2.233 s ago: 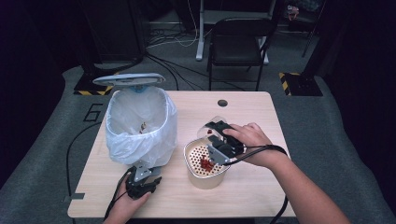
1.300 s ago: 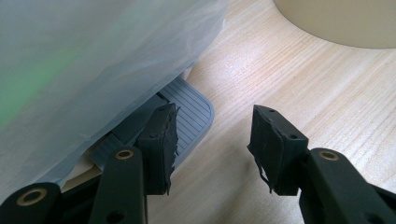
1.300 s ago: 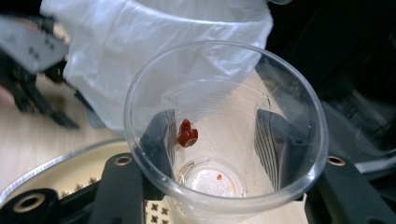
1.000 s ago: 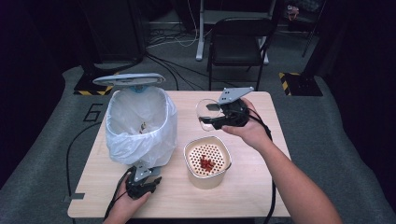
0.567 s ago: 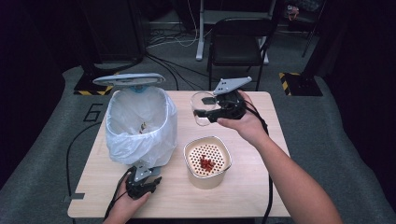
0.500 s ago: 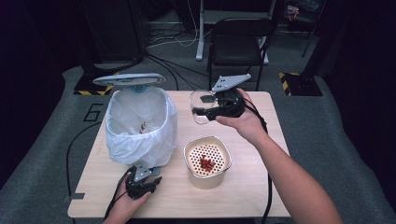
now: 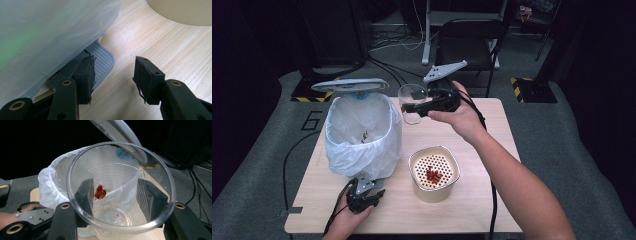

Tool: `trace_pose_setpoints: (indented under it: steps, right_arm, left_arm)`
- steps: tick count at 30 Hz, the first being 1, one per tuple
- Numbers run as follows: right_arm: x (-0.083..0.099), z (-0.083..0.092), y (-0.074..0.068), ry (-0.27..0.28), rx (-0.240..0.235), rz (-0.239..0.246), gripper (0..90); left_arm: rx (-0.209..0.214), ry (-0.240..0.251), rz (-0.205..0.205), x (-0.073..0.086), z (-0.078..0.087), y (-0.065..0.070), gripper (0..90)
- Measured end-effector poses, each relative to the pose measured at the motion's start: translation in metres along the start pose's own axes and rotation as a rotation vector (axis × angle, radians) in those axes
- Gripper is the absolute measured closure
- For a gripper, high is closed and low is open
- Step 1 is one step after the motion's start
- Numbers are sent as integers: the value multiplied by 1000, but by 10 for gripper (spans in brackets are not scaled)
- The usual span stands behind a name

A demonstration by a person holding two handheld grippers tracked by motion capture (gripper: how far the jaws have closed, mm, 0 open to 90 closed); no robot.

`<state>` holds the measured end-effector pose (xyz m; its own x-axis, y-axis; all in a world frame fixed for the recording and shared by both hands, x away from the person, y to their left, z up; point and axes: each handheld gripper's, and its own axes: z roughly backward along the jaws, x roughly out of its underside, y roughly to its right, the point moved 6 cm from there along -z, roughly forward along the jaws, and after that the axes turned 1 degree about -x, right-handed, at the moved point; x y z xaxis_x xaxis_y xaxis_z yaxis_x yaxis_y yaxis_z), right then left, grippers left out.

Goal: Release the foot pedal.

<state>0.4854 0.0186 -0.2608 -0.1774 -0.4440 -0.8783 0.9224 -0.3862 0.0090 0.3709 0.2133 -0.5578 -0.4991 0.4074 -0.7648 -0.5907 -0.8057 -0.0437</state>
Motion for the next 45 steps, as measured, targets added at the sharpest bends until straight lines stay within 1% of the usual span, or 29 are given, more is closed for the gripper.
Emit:
trace_pose_setpoints:
  steps: [4, 8, 9, 10, 11, 15, 16, 17, 19, 21, 22, 28, 29, 32, 35, 36, 37, 41, 45]
  right_arm:
    - [-1, -11, -7, -16, -23, 10, 479]
    - [-4, -20, -13, -13, -47, 11, 479]
    - [-6, -22, -15, -14, -53, 12, 478]
    - [-7, -24, -17, -12, -59, 15, 478]
    - [-9, -26, -18, -8, -63, 25, 478]
    - [-13, -36, -25, -9, -75, 35, 477]
    - [-14, -39, -27, -10, -78, 37, 477]
    - [-15, -42, -28, -8, -80, 40, 477]
    - [-16, -46, -31, -12, -87, 35, 476]
    - [-17, -50, -32, -11, -89, 40, 476]
    - [-17, -51, -34, -12, -92, 41, 476]
    - [-21, -60, -41, 2, -108, 44, 477]
    - [-22, -61, -42, 2, -111, 45, 476]
    - [-22, -65, -45, 5, -116, 45, 476]
    - [-21, -69, -46, 4, -118, 41, 476]
    - [-21, -71, -46, 4, -118, 41, 476]
    - [-21, -72, -46, 6, -114, 44, 476]
    - [-22, -78, -48, 15, -116, 36, 475]
    - [-21, -88, -50, 8, -110, 34, 474]
  left_arm:
    - [0, 0, 0, 0, 0, 0, 510]
    - [0, 4, 1, 0, 0, 0, 510]
    - [-2, 0, -1, 0, 0, 0, 510]
    - [7, -23, -9, 1, 2, 0, 510]
    - [7, -22, -8, 1, 2, 0, 510]
    - [6, -22, -6, 1, 2, 0, 510]
    - [1, -11, -3, 0, 1, 0, 510]
    - [-8, 11, 5, 0, -1, 0, 510]
    - [-1, -7, -4, 0, 1, 0, 510]
    - [1, -8, -1, 0, 1, 0, 510]
    - [7, -16, -3, 0, 1, 0, 510]
    - [9, -21, -3, 1, 2, 0, 511]
    - [1, -9, 0, 0, 1, 0, 511]
    - [0, -9, -1, 0, 1, 0, 511]
    - [0, -9, -2, 0, 1, 0, 510]
    - [6, -23, -6, 1, 2, 0, 510]
    - [4, -15, -5, 0, 1, 0, 510]
    - [5, -23, -7, 1, 2, 0, 510]
    - [5, -22, -6, 1, 2, 0, 511]
